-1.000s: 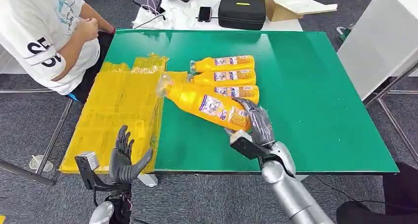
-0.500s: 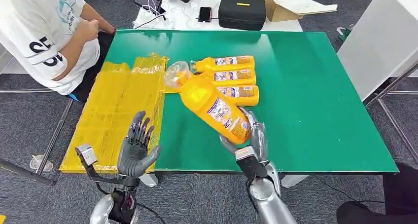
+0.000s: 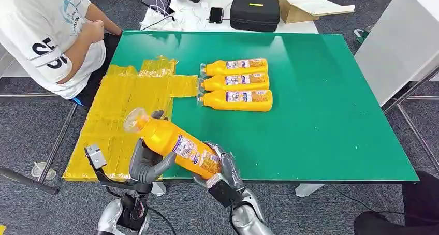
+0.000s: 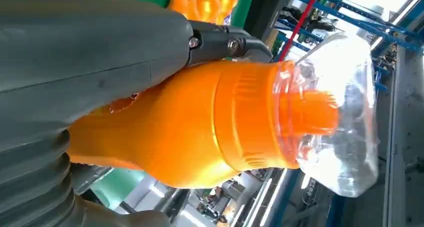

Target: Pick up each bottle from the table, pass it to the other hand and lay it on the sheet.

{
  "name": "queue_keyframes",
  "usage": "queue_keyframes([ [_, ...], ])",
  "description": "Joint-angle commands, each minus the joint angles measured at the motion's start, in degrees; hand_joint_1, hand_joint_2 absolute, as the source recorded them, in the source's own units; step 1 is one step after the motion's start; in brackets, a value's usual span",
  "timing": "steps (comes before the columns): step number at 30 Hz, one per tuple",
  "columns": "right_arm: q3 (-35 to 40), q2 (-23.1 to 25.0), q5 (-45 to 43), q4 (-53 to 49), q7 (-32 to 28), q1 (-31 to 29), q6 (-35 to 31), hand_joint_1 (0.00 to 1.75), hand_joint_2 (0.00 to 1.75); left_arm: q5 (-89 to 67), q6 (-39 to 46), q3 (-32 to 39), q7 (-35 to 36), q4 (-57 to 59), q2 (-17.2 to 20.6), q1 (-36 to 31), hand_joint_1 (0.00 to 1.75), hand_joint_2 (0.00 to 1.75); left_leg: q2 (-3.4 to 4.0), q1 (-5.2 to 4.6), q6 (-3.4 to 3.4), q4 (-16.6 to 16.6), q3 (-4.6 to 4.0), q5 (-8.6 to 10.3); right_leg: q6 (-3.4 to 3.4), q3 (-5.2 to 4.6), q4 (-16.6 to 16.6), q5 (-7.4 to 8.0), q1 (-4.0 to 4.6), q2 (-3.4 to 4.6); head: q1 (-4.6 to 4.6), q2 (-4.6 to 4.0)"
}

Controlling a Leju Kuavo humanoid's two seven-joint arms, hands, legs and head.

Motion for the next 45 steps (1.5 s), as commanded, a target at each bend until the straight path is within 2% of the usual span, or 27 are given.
queue_keyframes([
  [1,5.5,1.0,4.0,11.1,1.6,-5.0,-2.1,1.75,1.75,0.3,-0.4,-2.0,1.7,5.8,2.2,-3.2,0.0,1.75,0.16,0.01,0.04,-0.1,0.27,-0.07,-0.07,0.24,-0.1,-0.03,0.03,0.08,0.02,0.0],
  [6,8.2,1.6,6.2,11.9,1.9,-4.6,-2.9,1.75,1.75,-0.3,0.8,-1.1,1.5,7.4,2.8,-4.5,0.0,1.75,0.06,0.0,0.02,-0.1,0.24,-0.04,-0.07,0.21,-0.1,-0.04,0.02,-0.01,0.02,0.0],
  [8,8.5,1.6,6.4,12.1,2.2,-4.4,-3.1,1.75,1.75,-0.4,0.8,-0.9,1.7,7.7,2.8,-4.6,0.0,1.75,0.14,0.01,0.07,-0.1,0.67,-0.18,-0.17,0.64,-0.1,-0.16,0.07,-0.01,0.0,0.0],
  [11,8.5,1.5,6.4,12.2,2.2,-4.6,-2.8,1.75,1.75,-0.4,0.8,-0.9,1.7,7.7,2.8,-4.6,0.0,1.75,0.05,-0.01,0.03,-0.1,0.24,-0.03,-0.06,0.2,-0.1,-0.04,0.01,-0.04,0.0,0.0],
  [23,8.8,1.6,5.8,13.7,2.5,-4.9,-2.8,1.75,1.75,-2.9,1.4,-1.0,1.7,9.8,2.8,-5.0,0.0,1.75,0.06,0.0,0.03,-0.1,0.28,-0.06,-0.08,0.26,-0.1,-0.07,0.03,-0.04,0.02,0.0],
  [24,8.9,1.6,6.0,13.8,2.8,-5.0,-2.9,1.75,1.75,-2.5,1.0,-0.7,1.6,9.7,2.6,-4.9,0.21,1.75,0.03,-0.02,0.02,-0.1,0.17,-0.02,-0.05,0.14,0.0,-0.04,0.0,-0.05,0.02,0.0],
  [25,9.0,1.6,6.2,14.1,3.2,-5.0,-2.8,1.75,1.75,-0.8,-0.7,-0.2,1.4,9.4,2.3,-4.7,1.71,1.75,0.05,-0.01,0.04,-0.1,0.35,-0.08,-0.09,0.32,-0.1,-0.09,0.02,-0.06,0.02,0.0],
  [30,8.8,1.7,6.1,15.0,3.5,-5.0,-2.5,1.75,1.75,2.4,-3.4,0.1,2.5,8.1,1.9,-3.7,1.75,1.75,0.05,-0.01,0.03,0.0,0.19,-0.04,-0.05,0.16,0.0,-0.04,0.01,-0.04,0.02,0.0],
  [32,8.6,1.8,6.0,15.0,3.4,-4.9,-2.4,1.75,1.75,2.8,-3.7,0.1,2.6,8.1,1.8,-3.6,1.75,1.75,0.06,-0.01,0.08,-0.1,0.48,-0.14,-0.11,0.47,-0.1,-0.15,0.04,-0.09,0.02,0.0],
  [37,7.9,1.8,5.9,14.4,3.5,-4.9,-2.9,1.75,1.75,5.6,-6.4,-0.1,3.4,8.6,1.8,-3.6,1.75,1.75,0.03,-0.01,0.04,0.0,0.21,-0.05,-0.06,0.19,0.0,-0.06,0.01,-0.06,0.02,0.0],
  [45,7.2,1.8,5.8,13.7,4.2,-5.2,-3.4,1.75,1.75,6.1,-6.5,-0.1,3.9,7.7,2.0,-3.6,1.75,1.75,0.02,0.0,0.04,0.0,0.2,-0.05,-0.05,0.18,0.0,-0.06,0.03,-0.08,0.02,0.0],
])
